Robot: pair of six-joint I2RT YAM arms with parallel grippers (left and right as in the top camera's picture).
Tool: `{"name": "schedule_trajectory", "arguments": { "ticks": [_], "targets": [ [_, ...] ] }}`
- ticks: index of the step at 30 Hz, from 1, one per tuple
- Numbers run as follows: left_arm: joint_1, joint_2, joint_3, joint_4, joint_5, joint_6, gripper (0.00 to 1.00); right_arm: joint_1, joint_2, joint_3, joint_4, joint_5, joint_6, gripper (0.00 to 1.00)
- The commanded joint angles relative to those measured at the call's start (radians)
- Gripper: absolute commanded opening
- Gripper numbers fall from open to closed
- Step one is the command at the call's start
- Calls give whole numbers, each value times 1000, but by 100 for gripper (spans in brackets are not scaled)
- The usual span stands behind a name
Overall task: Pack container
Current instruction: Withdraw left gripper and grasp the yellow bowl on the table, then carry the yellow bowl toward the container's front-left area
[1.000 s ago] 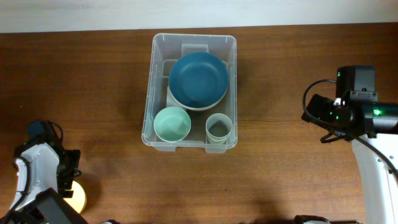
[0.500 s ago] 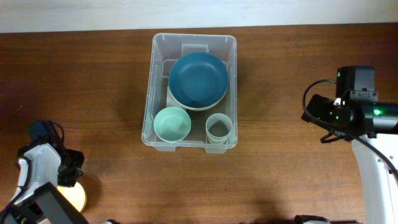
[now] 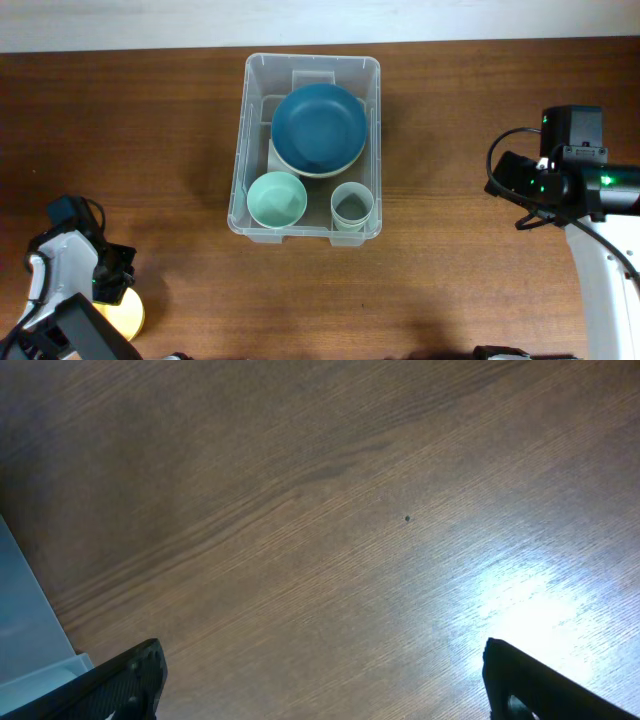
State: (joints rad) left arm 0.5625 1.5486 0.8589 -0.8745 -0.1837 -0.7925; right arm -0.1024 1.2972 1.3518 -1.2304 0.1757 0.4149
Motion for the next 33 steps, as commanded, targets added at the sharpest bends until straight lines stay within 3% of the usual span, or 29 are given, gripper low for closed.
{"name": "schedule_trajectory", "arguments": {
  "ticks": [1, 5, 9, 12, 24, 33],
  "targets": [
    [3, 11, -10, -1, 8, 2, 1, -3, 4, 0, 0, 13, 1, 97],
    [3, 11, 5, 2, 99, 10, 0, -3, 4, 0, 0, 13, 0, 97],
    [-18, 0, 88, -3, 237, 96, 0, -3, 4, 0, 0, 13, 0, 97],
    [-69, -21, 191, -54, 250, 139, 1, -3, 4, 0, 0, 13, 0, 97],
    [-573, -56, 822, -343, 103, 233, 1, -3, 4, 0, 2, 13, 0, 97],
    [-941, 6, 886, -293, 71, 358, 0, -3, 4, 0, 4, 13, 1, 97]
  ]
}}
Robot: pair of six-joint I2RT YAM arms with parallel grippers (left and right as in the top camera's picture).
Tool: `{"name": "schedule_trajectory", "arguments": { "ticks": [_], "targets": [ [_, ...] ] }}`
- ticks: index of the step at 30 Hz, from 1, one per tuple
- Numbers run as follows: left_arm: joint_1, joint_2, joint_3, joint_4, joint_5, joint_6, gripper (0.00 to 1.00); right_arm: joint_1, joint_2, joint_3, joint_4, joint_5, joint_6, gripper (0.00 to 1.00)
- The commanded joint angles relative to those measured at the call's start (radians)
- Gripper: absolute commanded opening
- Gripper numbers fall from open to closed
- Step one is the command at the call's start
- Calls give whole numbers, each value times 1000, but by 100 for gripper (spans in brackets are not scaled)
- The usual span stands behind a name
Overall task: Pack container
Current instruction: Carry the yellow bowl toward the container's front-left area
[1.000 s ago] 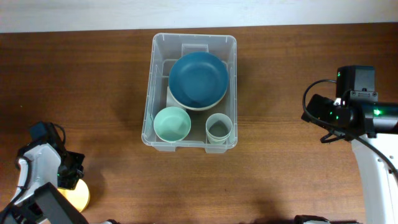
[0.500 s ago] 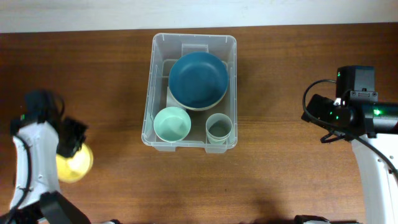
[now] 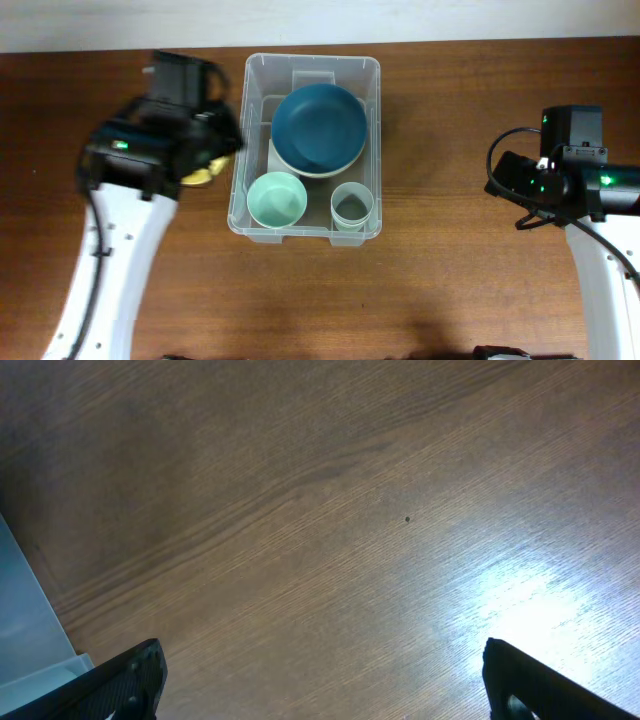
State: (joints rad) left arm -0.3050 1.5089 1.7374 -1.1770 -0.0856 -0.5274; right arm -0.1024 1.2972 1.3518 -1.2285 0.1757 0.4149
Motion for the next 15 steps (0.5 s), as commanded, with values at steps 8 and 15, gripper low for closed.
{"name": "schedule_trajectory", "arguments": {
  "ticks": [8, 15],
  "targets": [
    [-218, 262, 7, 1, -27, 281, 1, -3, 4, 0, 1, 12, 1, 97],
    [-224, 396, 7, -109, -23, 286, 1, -3, 4, 0, 1, 13, 0, 97]
  ]
}}
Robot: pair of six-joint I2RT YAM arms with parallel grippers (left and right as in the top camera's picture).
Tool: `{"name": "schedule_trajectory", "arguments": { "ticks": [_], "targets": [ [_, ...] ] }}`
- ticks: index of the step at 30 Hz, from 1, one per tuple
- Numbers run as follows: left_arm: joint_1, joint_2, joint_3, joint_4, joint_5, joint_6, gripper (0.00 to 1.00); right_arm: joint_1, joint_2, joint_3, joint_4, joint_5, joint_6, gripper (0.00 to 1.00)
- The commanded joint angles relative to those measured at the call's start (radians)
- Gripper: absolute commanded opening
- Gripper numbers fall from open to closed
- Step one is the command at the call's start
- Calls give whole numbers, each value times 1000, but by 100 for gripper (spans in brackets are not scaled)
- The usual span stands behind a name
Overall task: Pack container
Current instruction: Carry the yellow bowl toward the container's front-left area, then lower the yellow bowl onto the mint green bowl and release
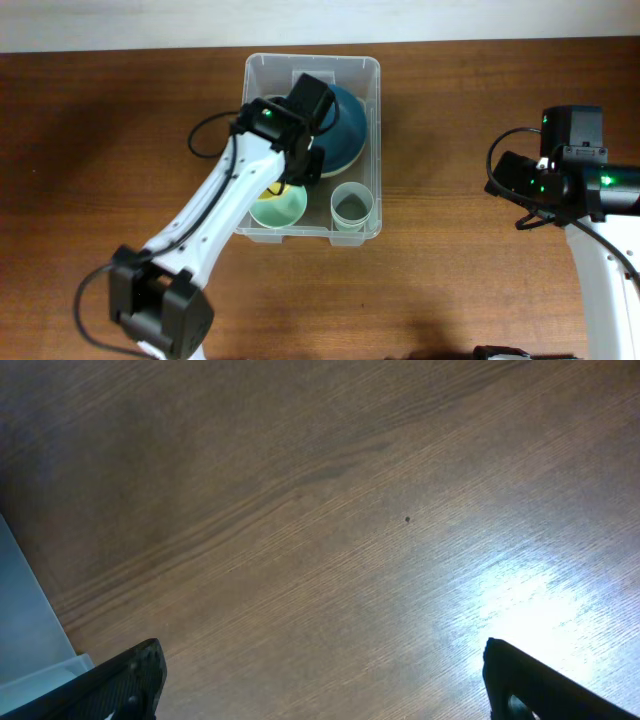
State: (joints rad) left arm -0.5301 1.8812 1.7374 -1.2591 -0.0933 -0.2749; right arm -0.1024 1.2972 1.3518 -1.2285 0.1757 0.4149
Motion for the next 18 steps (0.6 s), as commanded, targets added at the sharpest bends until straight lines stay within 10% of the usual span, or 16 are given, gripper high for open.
{"name": "schedule_trajectory", "arguments": {
  "ticks": [1, 15, 18],
  "targets": [
    [1, 37, 7, -44, -15, 34, 1, -3, 4, 0, 2, 13, 0, 97],
    [0, 66, 6, -51, 0, 34, 1, -3, 4, 0, 2, 13, 0, 97],
    [0, 66, 6, -52, 3, 34, 53, -3, 4, 0, 2, 13, 0, 97]
  ]
}}
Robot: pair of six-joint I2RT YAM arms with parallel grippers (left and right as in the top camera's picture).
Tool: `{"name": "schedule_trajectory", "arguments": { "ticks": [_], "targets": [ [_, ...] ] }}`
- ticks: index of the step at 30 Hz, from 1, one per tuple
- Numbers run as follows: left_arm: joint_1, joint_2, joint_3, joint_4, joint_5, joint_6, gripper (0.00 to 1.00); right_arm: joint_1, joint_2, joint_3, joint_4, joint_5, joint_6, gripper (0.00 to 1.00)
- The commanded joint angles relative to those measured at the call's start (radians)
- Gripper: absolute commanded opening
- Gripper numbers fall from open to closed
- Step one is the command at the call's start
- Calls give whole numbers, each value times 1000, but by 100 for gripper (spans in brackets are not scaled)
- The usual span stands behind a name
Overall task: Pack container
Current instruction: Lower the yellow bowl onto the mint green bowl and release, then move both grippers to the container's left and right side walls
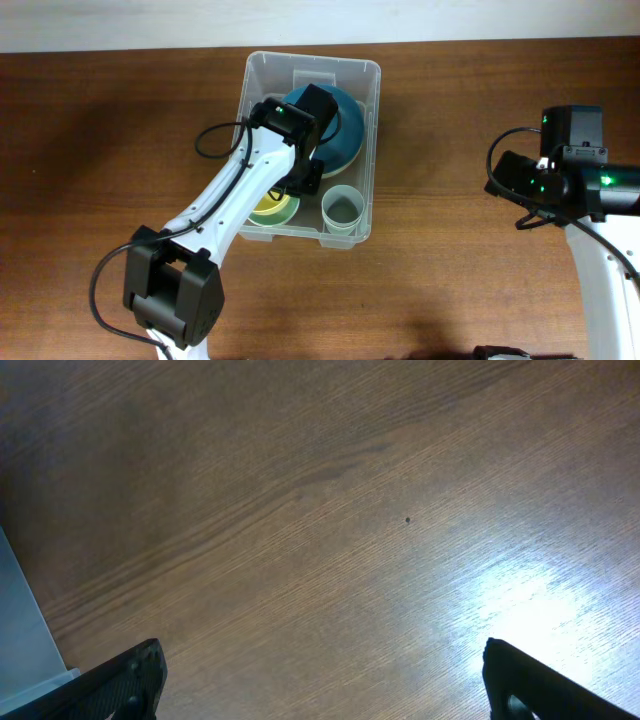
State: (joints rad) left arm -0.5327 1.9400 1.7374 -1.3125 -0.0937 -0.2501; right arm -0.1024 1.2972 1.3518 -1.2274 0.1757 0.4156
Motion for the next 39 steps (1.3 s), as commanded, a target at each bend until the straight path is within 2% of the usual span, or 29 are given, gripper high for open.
{"name": "schedule_trajectory", "arguments": {
  "ticks": [1, 4, 14, 15, 17, 18, 20, 23, 28, 29, 30, 31, 32, 36, 39],
  "targets": [
    [3, 7, 6, 2, 3, 9, 64, -3, 4, 0, 0, 13, 0, 97],
    [3, 6, 8, -3, -2, 9, 65, -3, 4, 0, 0, 13, 0, 97],
    [14, -16, 49, -77, -15, 13, 56, -3, 4, 0, -3, 12, 0, 96],
    [14, -16, 49, -92, 2, 13, 52, -3, 4, 0, -3, 12, 0, 96],
    [14, -16, 49, -120, 4, 8, 31, -3, 4, 0, -2, 12, 0, 96],
    [14, -21, 49, -127, -14, -13, 29, -3, 5, 0, -2, 12, 0, 96],
    [18, -35, 50, -122, -97, -68, 31, -3, 6, 0, -3, 12, 0, 96],
    [33, -75, 58, -98, -163, -74, 36, -3, 8, 0, -2, 12, 0, 96],
    [101, -171, 66, -68, -232, -84, 36, -3, 8, 0, -2, 11, 0, 95],
    [124, -186, 66, -67, -245, -99, 35, -3, 8, 0, 0, 8, -1, 93],
    [156, -201, 66, -68, -244, -101, 26, -3, 10, 0, 2, -3, -11, 91],
    [187, -211, 66, -72, -241, -102, 3, -3, 12, 0, 9, -24, -30, 88],
    [221, -218, 66, -79, -235, -105, 0, -3, 15, 0, 14, -45, -47, 86],
    [374, -218, 53, -98, -140, -120, 1, -3, 35, 0, 34, -68, -49, 75],
    [457, -216, 3, -78, -45, -120, 1, -2, 66, 0, 59, -103, -50, 63]
  ]
}}
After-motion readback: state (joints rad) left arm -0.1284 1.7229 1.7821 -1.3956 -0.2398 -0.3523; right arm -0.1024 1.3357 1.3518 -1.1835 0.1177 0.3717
